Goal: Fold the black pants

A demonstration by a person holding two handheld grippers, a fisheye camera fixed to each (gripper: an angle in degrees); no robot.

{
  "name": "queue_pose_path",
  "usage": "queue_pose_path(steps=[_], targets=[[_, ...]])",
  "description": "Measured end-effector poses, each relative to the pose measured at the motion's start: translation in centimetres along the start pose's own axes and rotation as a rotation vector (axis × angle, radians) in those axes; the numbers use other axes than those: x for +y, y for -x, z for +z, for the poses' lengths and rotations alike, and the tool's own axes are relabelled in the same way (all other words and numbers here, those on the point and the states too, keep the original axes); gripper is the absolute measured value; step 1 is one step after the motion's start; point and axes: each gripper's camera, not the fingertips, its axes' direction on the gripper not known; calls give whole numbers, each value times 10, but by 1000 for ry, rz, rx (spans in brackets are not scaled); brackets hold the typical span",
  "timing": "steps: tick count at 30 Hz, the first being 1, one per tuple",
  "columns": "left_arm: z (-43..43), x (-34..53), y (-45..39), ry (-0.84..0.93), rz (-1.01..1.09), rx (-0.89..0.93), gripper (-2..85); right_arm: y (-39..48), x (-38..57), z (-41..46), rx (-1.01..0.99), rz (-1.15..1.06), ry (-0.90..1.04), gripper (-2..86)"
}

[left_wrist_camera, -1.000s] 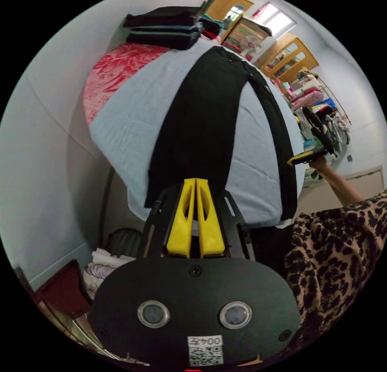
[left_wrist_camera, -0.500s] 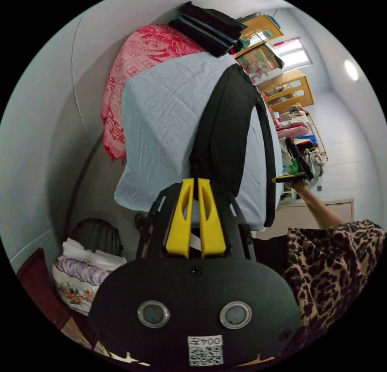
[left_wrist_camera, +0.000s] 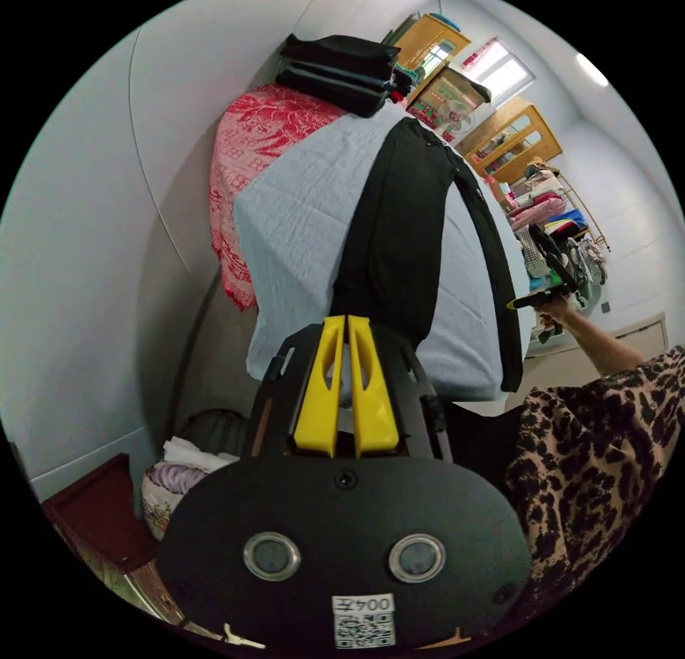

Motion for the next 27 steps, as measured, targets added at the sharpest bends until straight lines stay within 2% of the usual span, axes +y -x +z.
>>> queue_pose_path(steps=[7, 15, 20, 27], targets=[[10, -14, -43, -22, 84, 44, 3, -10, 5, 23, -8, -70, 1, 3], [91, -32, -159, 112, 238, 167, 2, -29, 14, 51, -45, -165, -14, 1], [135, -41, -229, 190, 342, 149, 2, -38, 24, 73, -39, -198, -33, 2], [185, -46, -288, 268, 302, 170, 2, -60, 36, 101, -103, -170, -54, 6]])
